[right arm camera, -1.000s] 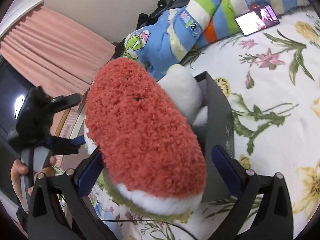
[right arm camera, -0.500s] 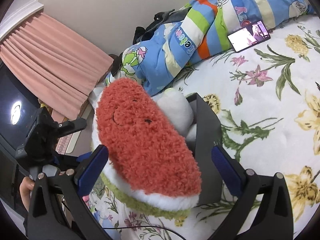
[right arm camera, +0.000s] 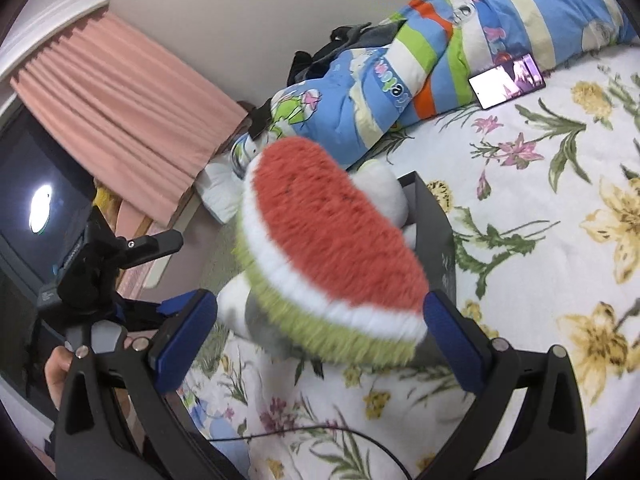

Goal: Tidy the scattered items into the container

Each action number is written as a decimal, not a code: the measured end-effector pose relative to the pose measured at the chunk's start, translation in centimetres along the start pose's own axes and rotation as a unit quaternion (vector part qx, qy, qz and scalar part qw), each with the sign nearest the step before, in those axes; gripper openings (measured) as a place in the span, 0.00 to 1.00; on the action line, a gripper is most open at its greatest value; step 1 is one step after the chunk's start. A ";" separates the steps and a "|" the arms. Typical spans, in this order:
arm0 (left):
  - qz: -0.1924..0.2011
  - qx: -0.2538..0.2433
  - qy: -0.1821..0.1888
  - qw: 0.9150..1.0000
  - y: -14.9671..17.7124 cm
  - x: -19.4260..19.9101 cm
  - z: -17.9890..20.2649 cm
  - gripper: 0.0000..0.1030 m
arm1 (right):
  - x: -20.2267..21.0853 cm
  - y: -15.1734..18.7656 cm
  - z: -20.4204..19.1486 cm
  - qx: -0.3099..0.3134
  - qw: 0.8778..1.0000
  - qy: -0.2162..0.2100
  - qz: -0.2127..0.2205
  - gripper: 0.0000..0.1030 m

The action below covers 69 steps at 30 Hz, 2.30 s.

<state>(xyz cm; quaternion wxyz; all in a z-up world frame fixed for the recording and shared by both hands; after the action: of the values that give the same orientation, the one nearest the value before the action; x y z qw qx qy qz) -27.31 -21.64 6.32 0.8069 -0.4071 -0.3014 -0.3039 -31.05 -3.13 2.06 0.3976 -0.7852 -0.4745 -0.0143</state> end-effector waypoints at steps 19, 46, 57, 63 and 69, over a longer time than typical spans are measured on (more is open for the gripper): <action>0.184 -0.176 -0.098 0.962 9.0 13.6 -2.2 1.00 | 12.5 8.8 -10.1 0.155 0.979 0.128 0.025 1.00; 0.197 -0.152 -0.090 0.964 13.7 10.7 -10.9 1.00 | 9.4 15.4 -14.1 0.215 0.948 0.230 0.054 1.00; 0.159 -0.140 -0.118 0.970 14.1 7.6 -13.3 1.00 | 6.5 16.5 -12.5 0.183 0.957 0.223 0.015 1.00; 0.161 -0.142 -0.125 0.969 13.9 7.8 -13.4 1.00 | 7.0 16.3 -12.0 0.171 0.960 0.219 0.019 1.00; 0.155 -0.156 -0.131 0.967 14.1 7.5 -12.9 1.00 | 7.4 16.2 -12.1 0.171 0.961 0.216 0.018 1.00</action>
<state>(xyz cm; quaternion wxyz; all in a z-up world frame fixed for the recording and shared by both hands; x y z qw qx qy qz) -9.11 -27.52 -1.08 0.7246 -0.6056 -0.2862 -0.1621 -10.46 -9.19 3.41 0.6192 -0.6922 -0.3586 -0.0945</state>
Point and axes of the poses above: each gripper's, at about its wrist camera, not at the fingertips, and x roughly against the way its jaws point, z to its right, y to its underside, the point moved 7 cm from there along -x, roughly the way its jaws point, and after that the axes turned 6 degrees about z, right-handed, at the moved point
